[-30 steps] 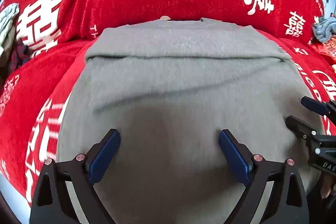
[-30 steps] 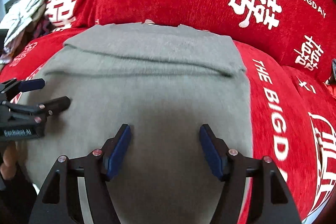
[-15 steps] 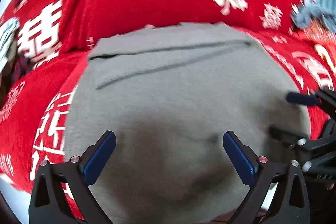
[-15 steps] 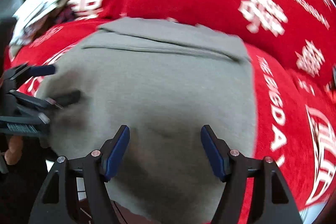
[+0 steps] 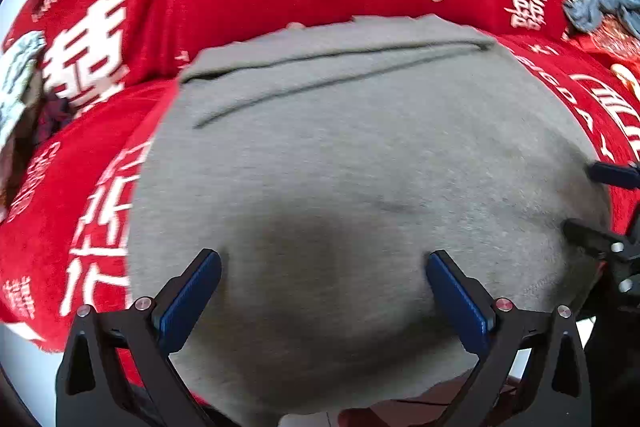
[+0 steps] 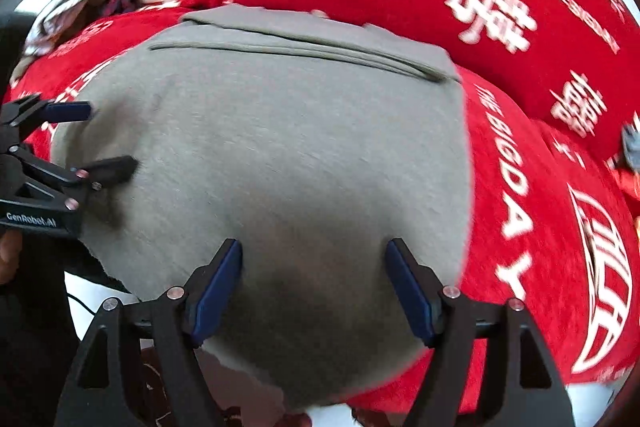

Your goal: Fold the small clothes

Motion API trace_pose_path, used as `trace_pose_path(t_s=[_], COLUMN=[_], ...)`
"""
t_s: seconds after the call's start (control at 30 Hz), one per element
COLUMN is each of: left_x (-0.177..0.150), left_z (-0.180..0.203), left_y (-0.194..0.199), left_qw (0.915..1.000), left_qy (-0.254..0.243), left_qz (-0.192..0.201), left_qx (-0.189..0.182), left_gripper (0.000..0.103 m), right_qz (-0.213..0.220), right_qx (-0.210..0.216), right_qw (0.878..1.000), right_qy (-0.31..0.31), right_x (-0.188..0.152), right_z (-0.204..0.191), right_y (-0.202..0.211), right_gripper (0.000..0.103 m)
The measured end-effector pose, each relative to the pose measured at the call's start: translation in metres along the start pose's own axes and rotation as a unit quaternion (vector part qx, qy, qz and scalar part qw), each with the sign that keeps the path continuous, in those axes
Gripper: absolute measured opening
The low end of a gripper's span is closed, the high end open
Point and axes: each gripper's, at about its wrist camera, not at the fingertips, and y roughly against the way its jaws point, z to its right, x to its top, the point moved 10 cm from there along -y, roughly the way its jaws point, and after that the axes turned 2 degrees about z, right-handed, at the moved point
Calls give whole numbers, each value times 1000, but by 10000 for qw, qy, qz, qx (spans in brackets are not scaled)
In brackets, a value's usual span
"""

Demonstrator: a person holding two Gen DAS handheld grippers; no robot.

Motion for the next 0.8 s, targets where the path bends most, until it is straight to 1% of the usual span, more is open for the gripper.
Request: trace_pose_path(t_s=[0.07, 0.13, 0.2, 0.23, 0.27, 0.3, 0.33, 0.37, 0.43, 0.47, 0.5, 0.53, 0.57, 0.6, 0.63, 0.67, 0.7, 0.73, 0.8], left_x=[-1, -5, -14, -20, -29, -34, -46, -55, -68, -70, -70, -69, -66, -63, -60, -56, -53, -51, -49], left_z=[-16, -35, -56, -67, -80, -86, -94, -97, -93, -89, -84, -78, -73, -68, -61, -57, -51, -50, -45], left_y=[3, 4, 3, 3, 3, 1, -4, -8, -12, -13, -14, -13, -11, -8, -2, 2, 7, 8, 11], left_qw=[9996, 9979, 9939, 9909, 9859, 9831, 9765, 9709, 9590, 9563, 9568, 9603, 9647, 9683, 9723, 9754, 9790, 9803, 9842], left_qy=[247, 592, 1007, 1234, 1550, 1703, 1976, 2185, 2586, 2639, 2599, 2465, 2314, 2201, 2057, 1940, 1797, 1733, 1535], left_qz=[-11, -118, -316, -403, -512, -587, -808, -974, -1123, -1191, -1221, -1221, -1191, -1124, -1046, -970, -870, -844, -807], left_qx=[103, 222, 319, 363, 363, 335, 277, 139, -285, -402, -463, -455, -413, -372, -381, -400, -414, -424, -345], left_gripper=[103, 103, 103, 103, 103, 103, 103, 103, 103, 103, 102, 98, 93, 84, 69, 58, 33, 20, 19], right_qz=[28, -39, -153, -219, -278, -343, -333, -297, -325, -318, -307, -287, -273, -246, -224, -208, -216, -229, -224], right_qx=[-43, -151, -138, -72, 16, 139, 195, 181, 207, 185, 180, 177, 174, 183, 179, 217, 329, 431, 587], right_qw=[9998, 9993, 9981, 9970, 9958, 9942, 9933, 9935, 9939, 9942, 9944, 9946, 9949, 9957, 9962, 9964, 9960, 9952, 9936], right_qy=[-171, -350, -588, -740, -872, -1006, -1092, -1088, -1032, -1012, -994, -977, -951, -877, -821, -794, -804, -847, -935], right_x=[-3, -8, -16, -20, -24, -29, -32, -33, -34, -33, -33, -32, -33, -32, -32, -32, -31, -31, -31], right_z=[10, 23, 33, 36, 37, 36, 36, 34, 26, 23, 20, 16, 14, 10, 7, 5, 2, 1, 2], right_y=[6, 7, 5, 3, 2, 0, -1, 0, -2, -3, -3, -4, -4, -3, -1, 0, 1, 1, 3], right_gripper=[77, 77, 77, 77, 77, 77, 76, 76, 79, 79, 79, 79, 76, 72, 55, 34, 26, 16, 13])
